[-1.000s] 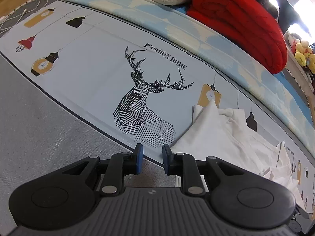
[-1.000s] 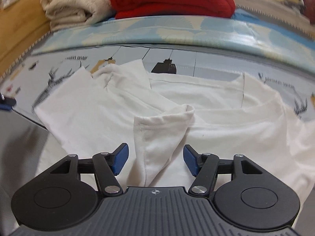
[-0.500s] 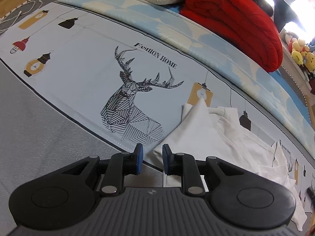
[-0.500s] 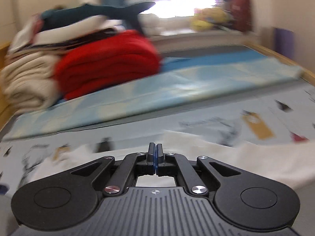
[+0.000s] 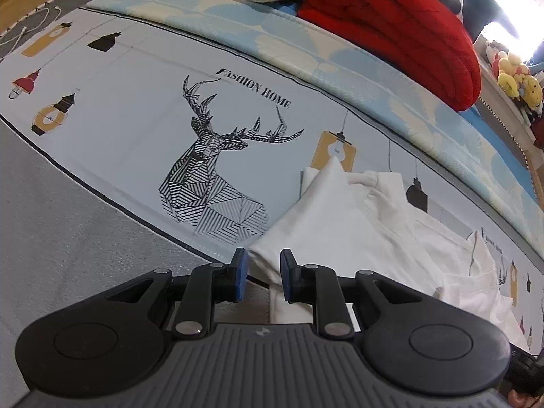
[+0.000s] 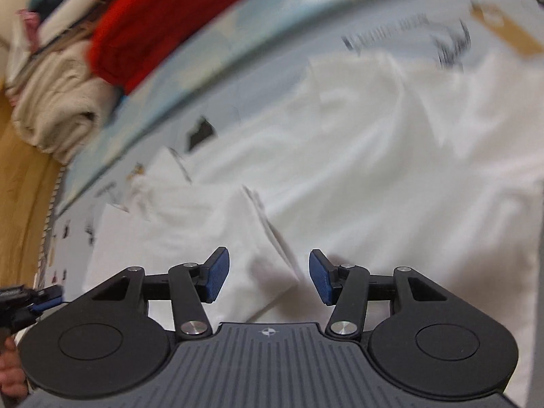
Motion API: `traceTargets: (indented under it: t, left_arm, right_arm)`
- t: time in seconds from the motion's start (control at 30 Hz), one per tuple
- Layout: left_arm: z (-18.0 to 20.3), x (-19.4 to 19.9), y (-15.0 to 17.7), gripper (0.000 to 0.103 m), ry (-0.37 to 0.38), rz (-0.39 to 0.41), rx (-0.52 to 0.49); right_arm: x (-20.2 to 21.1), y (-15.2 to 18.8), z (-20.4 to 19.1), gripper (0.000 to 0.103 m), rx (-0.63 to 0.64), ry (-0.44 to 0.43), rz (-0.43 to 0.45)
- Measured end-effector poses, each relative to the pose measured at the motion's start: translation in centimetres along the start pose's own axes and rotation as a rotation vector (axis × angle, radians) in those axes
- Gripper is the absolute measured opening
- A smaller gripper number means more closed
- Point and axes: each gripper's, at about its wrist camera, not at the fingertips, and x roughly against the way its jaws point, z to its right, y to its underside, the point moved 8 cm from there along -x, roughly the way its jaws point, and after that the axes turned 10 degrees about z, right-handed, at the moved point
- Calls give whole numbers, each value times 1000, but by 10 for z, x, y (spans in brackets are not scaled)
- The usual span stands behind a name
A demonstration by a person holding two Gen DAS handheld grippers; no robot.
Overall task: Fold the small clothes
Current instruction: 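Grasp the shirt side with the right tool and fold it over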
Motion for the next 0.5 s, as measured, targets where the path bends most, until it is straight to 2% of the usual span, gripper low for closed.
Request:
traceTargets:
  t: [0.07, 0.13, 0.17, 0.27, 0.4, 0.47, 0.5]
  left_arm:
    - [-4, -1, -2, 23, -5, 1, 2]
    - [-9, -2, -4, 23, -11, 2, 9]
    - [-10, -3, -5, 23, -13, 2, 14]
    - [-11, -3, -7, 23, -10, 7, 17]
    - [-9, -5, -8, 23, -3, 6, 8]
    - [-8, -6, -8, 23, -3, 7, 5]
    - [-6, -6, -8, 23, -2, 7, 4]
  right_arm:
    - [-10, 8, 5, 52, -28, 25, -30]
    - [-13, 10, 3, 22, -24, 27, -19]
    - [-12, 8, 0, 0, -9, 17, -10]
    - [-1, -8, -11, 0, 19, -27, 64]
    - [51, -50, -12, 0, -72, -100, 256]
    - [84, -68, 1, 0, -91, -93, 368]
    - [95, -74, 12, 0, -86, -50, 406]
